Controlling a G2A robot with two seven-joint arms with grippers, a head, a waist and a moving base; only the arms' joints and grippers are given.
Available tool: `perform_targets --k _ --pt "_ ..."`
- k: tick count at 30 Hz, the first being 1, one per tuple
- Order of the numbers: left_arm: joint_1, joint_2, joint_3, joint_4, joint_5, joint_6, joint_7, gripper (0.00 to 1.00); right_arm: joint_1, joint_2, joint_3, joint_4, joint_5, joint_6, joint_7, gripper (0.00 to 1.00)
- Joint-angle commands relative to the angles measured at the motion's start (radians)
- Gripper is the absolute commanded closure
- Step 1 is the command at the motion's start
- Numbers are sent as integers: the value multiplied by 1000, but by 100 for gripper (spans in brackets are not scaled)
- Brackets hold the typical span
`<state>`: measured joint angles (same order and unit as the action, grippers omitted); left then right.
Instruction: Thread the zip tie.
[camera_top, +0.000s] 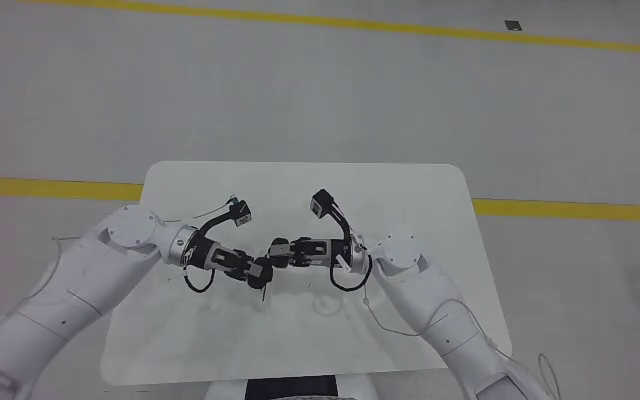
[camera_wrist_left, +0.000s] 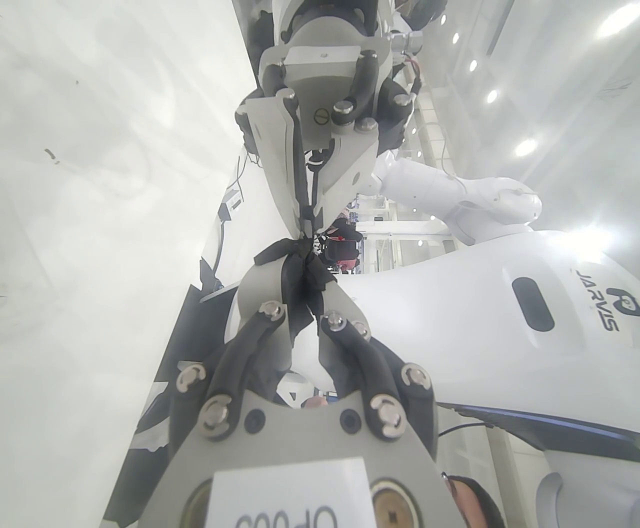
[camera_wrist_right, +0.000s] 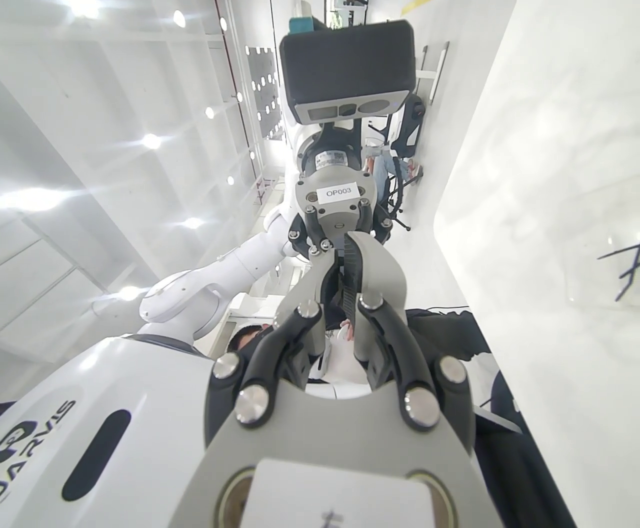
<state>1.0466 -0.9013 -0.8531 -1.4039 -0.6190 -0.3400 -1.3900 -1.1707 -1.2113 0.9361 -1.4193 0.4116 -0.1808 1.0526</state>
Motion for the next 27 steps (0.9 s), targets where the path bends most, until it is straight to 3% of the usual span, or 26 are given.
perform_targets --k 1,5,6,7,16,23,27 --pt "0 0 0 0 0 0 0 100 -1 0 1 2 1 -3 -3 100" --pt "0 0 0 0 0 0 0 100 -4 1 6 2 10 -10 -9 100" --pt "0 0 0 0 0 0 0 59 -6 1 9 3 16 -11 -10 100" --pt "0 0 0 0 0 0 0 0 -7 2 12 4 21 -13 -10 100" --pt "0 0 0 0 0 0 0 0 -26 11 64 17 56 -26 -47 100" --pt "0 0 0 0 0 0 0 0 -62 17 113 15 30 -12 -209 100" --pt "0 0 0 0 0 0 0 0 -62 17 113 15 30 -12 -209 100"
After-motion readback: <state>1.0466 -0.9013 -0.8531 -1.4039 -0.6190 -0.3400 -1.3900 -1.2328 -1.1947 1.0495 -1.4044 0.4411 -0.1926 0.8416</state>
